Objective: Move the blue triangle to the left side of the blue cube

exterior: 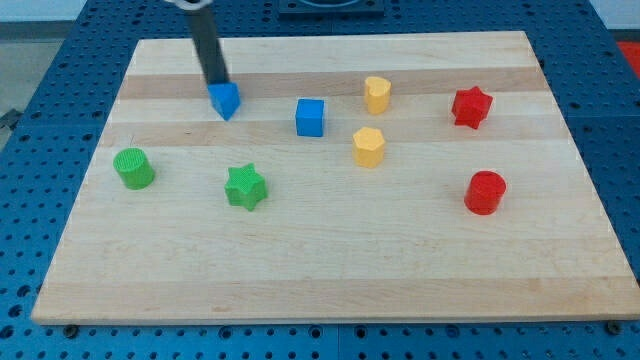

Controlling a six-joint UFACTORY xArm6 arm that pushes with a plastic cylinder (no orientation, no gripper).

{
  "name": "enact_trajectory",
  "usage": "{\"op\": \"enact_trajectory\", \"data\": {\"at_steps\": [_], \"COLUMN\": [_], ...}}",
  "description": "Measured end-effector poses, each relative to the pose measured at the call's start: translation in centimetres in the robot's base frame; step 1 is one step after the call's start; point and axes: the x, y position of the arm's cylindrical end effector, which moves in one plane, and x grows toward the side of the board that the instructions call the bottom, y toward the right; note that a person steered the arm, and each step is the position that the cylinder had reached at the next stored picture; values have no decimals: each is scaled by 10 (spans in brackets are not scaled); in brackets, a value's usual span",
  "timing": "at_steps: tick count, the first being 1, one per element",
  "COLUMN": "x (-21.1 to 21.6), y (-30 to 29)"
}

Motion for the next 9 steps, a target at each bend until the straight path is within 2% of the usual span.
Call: {"op": "enact_trajectory", "data": {"at_steps": [1,2,3,4,5,6,9], "x": [11,-10,-51,-40,3,24,29], "y": [32,5,-44,-107,-117,-94,12]}}
